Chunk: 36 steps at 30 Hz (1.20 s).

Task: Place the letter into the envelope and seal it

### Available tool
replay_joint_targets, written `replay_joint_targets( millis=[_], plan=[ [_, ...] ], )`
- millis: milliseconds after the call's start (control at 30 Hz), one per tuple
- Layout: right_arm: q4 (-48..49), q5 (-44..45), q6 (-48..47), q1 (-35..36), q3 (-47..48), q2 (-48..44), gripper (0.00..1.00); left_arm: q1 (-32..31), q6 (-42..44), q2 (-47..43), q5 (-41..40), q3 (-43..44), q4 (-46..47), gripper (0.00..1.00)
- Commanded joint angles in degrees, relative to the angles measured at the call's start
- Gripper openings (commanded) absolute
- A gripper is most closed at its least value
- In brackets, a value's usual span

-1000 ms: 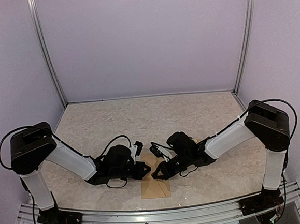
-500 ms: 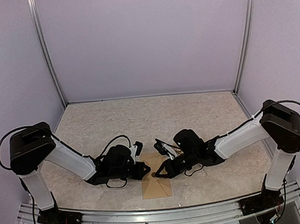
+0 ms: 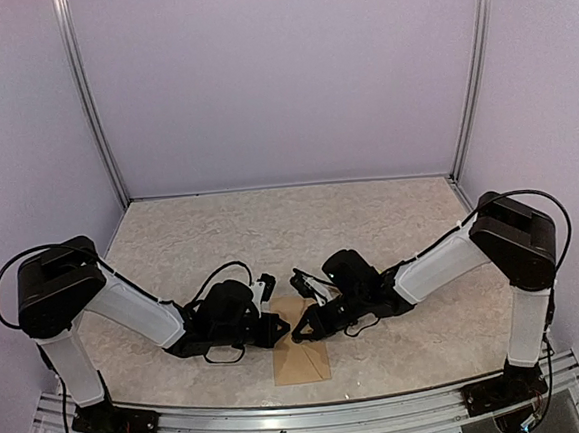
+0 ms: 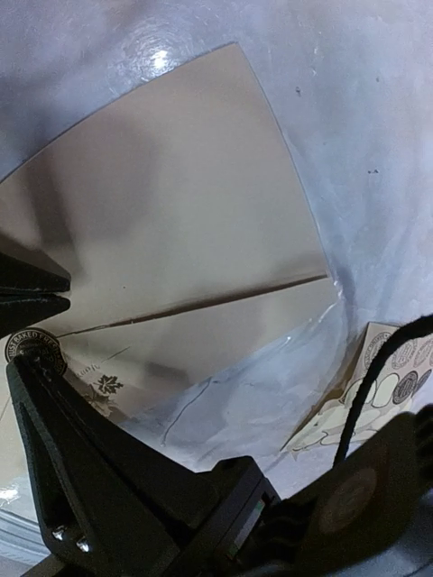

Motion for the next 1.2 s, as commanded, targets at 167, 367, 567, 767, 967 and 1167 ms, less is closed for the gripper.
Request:
replay_joint_targets(
  millis=[167,367,567,767,967,1167],
  plan=[
    [-5.5,1.4,1.7,-0.7,2.1,3.5,0.00,-0.5,0.9,-0.2,-0.8,-1.0,-2.6,0.00],
    [-6.2,3.0,3.8,-2.4,-1.9,1.0,0.00,-0.5,0.9,-0.1,-1.0,-1.3,-2.7,0.00],
    [-6.7,3.8,4.9,-3.2,-4.8,-0.3,0.00,-0.4,0.9,-0.2,-1.4,-1.4,-2.9,0.00],
    [-5.5,4.6,7.3,-4.5,-7.5,-2.1,0.00,-0.4,1.0,-0.2,-1.6,-1.7,-2.8,0.00],
    [-4.3,4.8,7.7,-5.1,-9.2,-4.8,0.00,-0.4,1.4,-1.0,-1.8,-1.9,-2.7,0.00],
    [-2.9,3.1,3.5,-5.1,-9.7,-11.7,0.00,-0.4,1.7,-6.8,-2.3,-1.8,-4.5,0.03]
  ],
)
